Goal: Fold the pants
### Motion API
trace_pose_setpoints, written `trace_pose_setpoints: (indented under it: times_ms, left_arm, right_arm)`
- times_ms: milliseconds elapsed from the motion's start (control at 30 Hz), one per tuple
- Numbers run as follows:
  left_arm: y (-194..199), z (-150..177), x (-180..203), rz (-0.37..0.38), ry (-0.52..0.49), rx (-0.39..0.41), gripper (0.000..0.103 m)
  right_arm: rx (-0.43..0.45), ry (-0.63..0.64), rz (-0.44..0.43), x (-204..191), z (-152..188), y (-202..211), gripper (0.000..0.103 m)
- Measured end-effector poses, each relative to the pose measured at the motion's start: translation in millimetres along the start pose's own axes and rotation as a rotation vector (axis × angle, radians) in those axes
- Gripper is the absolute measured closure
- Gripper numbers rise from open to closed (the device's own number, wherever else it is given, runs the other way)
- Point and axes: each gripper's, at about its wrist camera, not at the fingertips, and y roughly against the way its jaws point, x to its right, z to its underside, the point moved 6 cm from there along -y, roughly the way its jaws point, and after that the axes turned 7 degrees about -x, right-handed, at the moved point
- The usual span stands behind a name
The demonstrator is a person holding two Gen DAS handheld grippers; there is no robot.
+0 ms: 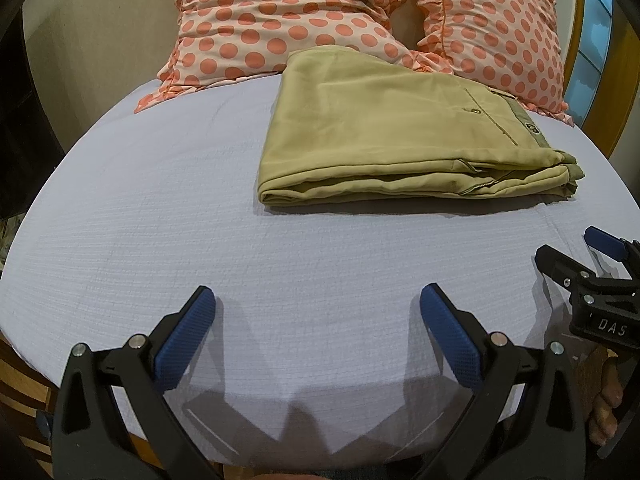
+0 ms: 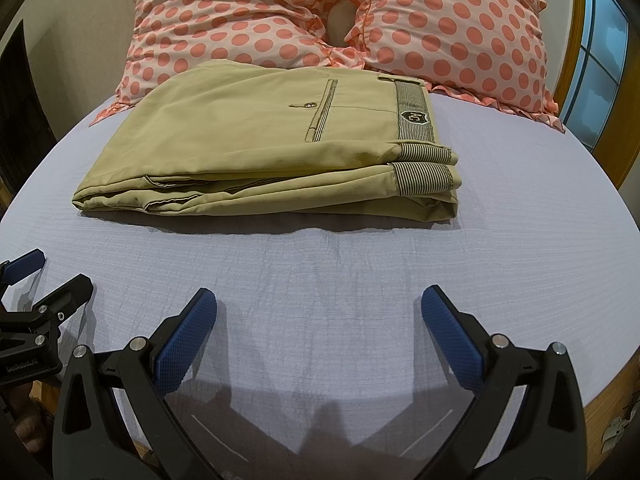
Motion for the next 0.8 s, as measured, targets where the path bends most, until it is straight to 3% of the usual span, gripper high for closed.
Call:
trace_pose_setpoints:
  times_ms: [800]
  left_arm:
    - [-0.1,-1.2,0.5,-0.004,0.004,0.003,0.002]
  right_arm:
    - [-0.004,0.003,-0.003,1.6,-0.1,-1.5,0.001]
